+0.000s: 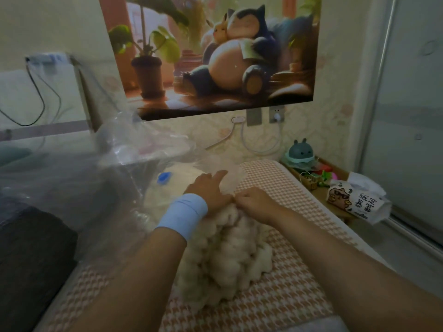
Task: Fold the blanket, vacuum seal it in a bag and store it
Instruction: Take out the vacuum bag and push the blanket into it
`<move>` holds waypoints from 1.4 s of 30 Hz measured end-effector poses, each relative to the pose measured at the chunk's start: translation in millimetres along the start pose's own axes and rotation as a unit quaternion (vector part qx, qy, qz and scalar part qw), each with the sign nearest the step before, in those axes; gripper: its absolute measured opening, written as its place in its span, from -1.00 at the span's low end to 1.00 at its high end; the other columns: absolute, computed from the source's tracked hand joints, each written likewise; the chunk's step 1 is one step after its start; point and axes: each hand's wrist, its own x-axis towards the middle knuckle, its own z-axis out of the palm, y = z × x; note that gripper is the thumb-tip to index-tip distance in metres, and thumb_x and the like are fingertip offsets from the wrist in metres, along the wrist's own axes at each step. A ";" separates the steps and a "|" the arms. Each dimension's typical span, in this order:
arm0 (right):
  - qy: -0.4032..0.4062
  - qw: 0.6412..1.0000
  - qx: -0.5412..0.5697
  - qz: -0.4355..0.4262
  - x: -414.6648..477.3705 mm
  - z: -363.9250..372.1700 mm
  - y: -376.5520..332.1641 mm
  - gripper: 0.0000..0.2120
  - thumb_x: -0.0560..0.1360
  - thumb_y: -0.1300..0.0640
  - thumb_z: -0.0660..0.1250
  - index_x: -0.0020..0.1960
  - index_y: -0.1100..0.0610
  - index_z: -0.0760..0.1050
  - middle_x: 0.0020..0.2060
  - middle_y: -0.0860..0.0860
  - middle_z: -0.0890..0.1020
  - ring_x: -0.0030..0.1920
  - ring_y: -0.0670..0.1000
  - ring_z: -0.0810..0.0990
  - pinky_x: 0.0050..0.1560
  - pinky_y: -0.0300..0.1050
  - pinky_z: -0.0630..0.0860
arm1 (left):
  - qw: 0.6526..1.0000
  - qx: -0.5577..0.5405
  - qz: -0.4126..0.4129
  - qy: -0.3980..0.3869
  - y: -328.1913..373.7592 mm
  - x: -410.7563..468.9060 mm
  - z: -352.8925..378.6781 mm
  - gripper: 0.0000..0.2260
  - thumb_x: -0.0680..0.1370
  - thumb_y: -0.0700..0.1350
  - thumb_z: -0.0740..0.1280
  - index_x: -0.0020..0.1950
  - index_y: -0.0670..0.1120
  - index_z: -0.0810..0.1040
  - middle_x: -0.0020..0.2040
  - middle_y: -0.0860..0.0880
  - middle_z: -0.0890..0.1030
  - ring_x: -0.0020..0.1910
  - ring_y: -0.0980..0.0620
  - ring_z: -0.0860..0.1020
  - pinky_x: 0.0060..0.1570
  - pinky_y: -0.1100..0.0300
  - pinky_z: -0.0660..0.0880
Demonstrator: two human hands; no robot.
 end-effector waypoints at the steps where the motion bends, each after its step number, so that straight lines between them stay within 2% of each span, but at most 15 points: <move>1: -0.016 1.000 -0.010 -0.006 0.6 0.6 -2.6 -0.64 0.51 0.21 0.25 -0.45 0.03 0.39 -0.45 -0.11 0.49 -0.36 -0.08 0.42 -0.17 -0.04 0.36 | 0.999 0.025 0.010 -0.017 3.7 3.4 5.3 -0.37 0.53 0.27 0.19 0.54 0.22 0.04 0.57 -0.02 0.09 0.52 -0.13 0.11 0.44 -0.13 0.17; 4: -0.016 0.999 -0.032 0.006 7.8 -5.1 3.3 -0.67 0.55 0.24 0.22 -0.32 -0.05 0.53 -0.17 -0.12 0.63 -0.20 -0.07 0.52 -0.08 -0.16 0.41 | 0.999 0.026 -0.001 -0.047 -1.8 15.2 14.1 -0.37 0.55 0.24 0.17 0.55 0.24 -0.04 0.58 0.03 0.04 0.53 -0.12 0.10 0.47 -0.10 0.14; 7: 0.080 0.991 0.020 0.104 23.7 -14.1 19.0 -0.80 0.52 0.22 0.26 -0.02 0.02 0.64 -0.14 -0.09 0.66 -0.17 -0.09 0.59 -0.09 -0.13 0.54 | 0.998 -0.009 -0.019 -0.067 -4.1 16.1 9.5 -0.30 0.55 0.18 0.22 0.56 0.21 -0.14 0.55 -0.11 0.16 0.47 -0.18 0.25 0.42 -0.04 0.25; 9: 0.115 0.985 -0.030 0.122 34.7 -14.2 27.3 -0.73 0.49 0.14 0.33 0.19 -0.02 0.55 -0.04 -0.05 0.66 -0.04 -0.01 0.62 0.03 -0.02 0.57 | 0.997 -0.011 -0.025 -0.069 -5.0 13.4 6.9 -0.28 0.55 0.18 0.23 0.56 0.19 -0.15 0.54 -0.15 0.20 0.45 -0.19 0.28 0.40 -0.01 0.28; 13: 0.078 0.988 -0.115 0.063 50.0 3.1 25.3 -0.51 0.51 -0.01 0.39 0.41 -0.15 0.38 0.10 -0.03 0.56 0.10 0.03 0.57 0.10 -0.04 0.52 | 0.999 -0.038 -0.008 -0.009 -10.2 5.1 4.6 -0.47 0.63 0.08 0.10 0.58 0.09 0.02 0.44 -0.17 0.38 0.35 -0.16 0.39 0.31 0.06 0.32; 16: 0.088 0.985 -0.143 0.043 61.4 16.0 24.0 -0.65 0.56 -0.10 0.31 0.34 -0.16 0.50 0.09 -0.04 0.54 0.09 0.03 0.57 0.02 -0.05 0.49 | 0.997 -0.076 -0.011 0.034 -15.6 0.1 6.2 -0.55 0.67 0.07 0.01 0.56 0.04 0.12 0.40 -0.17 0.44 0.31 -0.17 0.44 0.30 0.08 0.33; 19: 0.159 0.982 -0.102 -0.015 65.0 13.1 22.1 -0.74 0.60 -0.03 0.26 0.02 0.08 0.67 -0.06 0.01 0.67 -0.01 0.08 0.62 -0.04 -0.01 0.52 | 0.993 -0.111 -0.006 0.030 -18.0 -2.3 7.1 -0.53 0.66 0.13 0.02 0.54 0.03 0.20 0.41 -0.13 0.43 0.34 -0.14 0.41 0.34 0.10 0.29; 21: 0.127 0.987 -0.085 -0.044 62.8 8.9 20.1 -0.78 0.55 0.01 0.35 0.12 0.07 0.65 0.06 0.02 0.67 0.08 0.06 0.60 0.08 -0.04 0.51 | 0.993 -0.109 -0.001 0.037 -17.9 -4.1 5.9 -0.54 0.66 0.12 0.03 0.53 0.01 0.24 0.42 -0.12 0.42 0.37 -0.13 0.39 0.34 0.12 0.26; 25: 0.045 0.997 -0.061 -0.029 50.2 6.7 17.4 -0.42 0.45 -0.08 0.46 0.43 -0.06 0.43 0.36 -0.08 0.53 0.33 -0.02 0.50 0.32 -0.05 0.43 | 0.985 -0.153 -0.017 0.083 -17.9 0.5 -1.3 -0.59 0.62 0.04 0.09 0.40 -0.08 0.43 0.33 -0.11 0.52 0.28 -0.16 0.48 0.32 0.05 0.35; 27: 0.068 0.994 -0.068 -0.041 48.4 7.1 15.2 -0.48 0.47 -0.13 0.41 0.42 -0.15 0.44 0.31 -0.12 0.57 0.29 -0.04 0.54 0.26 -0.07 0.46 | 0.960 -0.255 -0.030 0.111 -16.1 4.2 -5.1 -0.54 0.58 0.14 0.07 0.28 -0.10 0.54 0.22 -0.11 0.60 0.21 -0.14 0.54 0.28 0.02 0.40; 30: 0.116 0.985 -0.120 -0.050 50.3 6.6 6.5 -0.70 0.56 -0.10 0.30 0.27 -0.15 0.58 0.13 -0.08 0.68 0.16 0.02 0.62 0.08 -0.10 0.49 | 0.948 -0.294 -0.030 0.117 -12.5 5.2 -2.2 -0.63 0.64 0.07 0.13 0.19 -0.12 0.61 0.16 -0.07 0.63 0.18 -0.09 0.55 0.26 0.09 0.40; 34: 0.085 0.993 -0.074 -0.044 44.3 5.6 -5.6 -0.57 0.45 -0.21 0.36 0.30 -0.18 0.54 0.16 -0.12 0.66 0.17 -0.04 0.61 0.16 -0.09 0.51 | 0.936 -0.326 -0.031 0.125 -11.7 3.9 0.0 -0.60 0.62 0.13 0.15 0.08 -0.11 0.66 0.09 -0.07 0.67 0.11 -0.07 0.59 0.23 0.04 0.44; 37: 0.134 0.987 -0.080 -0.041 42.1 6.9 -8.7 -0.70 0.50 -0.15 0.32 0.19 -0.11 0.60 0.06 -0.08 0.69 0.08 0.02 0.63 0.01 -0.08 0.52 | 0.940 -0.318 -0.016 0.121 -10.0 2.4 -1.2 -0.61 0.61 0.14 0.17 0.11 -0.08 0.65 0.11 -0.08 0.66 0.14 -0.08 0.57 0.24 0.04 0.43; 39: 0.193 0.971 -0.130 -0.045 45.0 6.4 -8.0 -0.76 0.60 -0.02 0.21 0.10 0.00 0.63 -0.02 0.00 0.70 0.01 0.11 0.63 -0.09 -0.07 0.50 | 0.954 -0.282 0.012 0.101 -7.9 -2.0 -2.8 -0.63 0.59 0.16 0.22 0.28 0.01 0.57 0.23 -0.03 0.60 0.24 -0.06 0.52 0.29 0.10 0.38; 42: 0.240 0.953 -0.181 -0.034 40.2 -9.5 2.9 -0.73 0.61 0.12 0.14 0.15 0.04 0.59 0.01 0.08 0.68 0.02 0.19 0.63 -0.01 0.01 0.54 | 0.993 -0.115 0.037 0.011 -12.1 -10.7 -1.2 -0.35 0.50 0.25 0.29 0.53 0.15 0.16 0.49 0.01 0.31 0.46 -0.05 0.28 0.43 0.07 0.20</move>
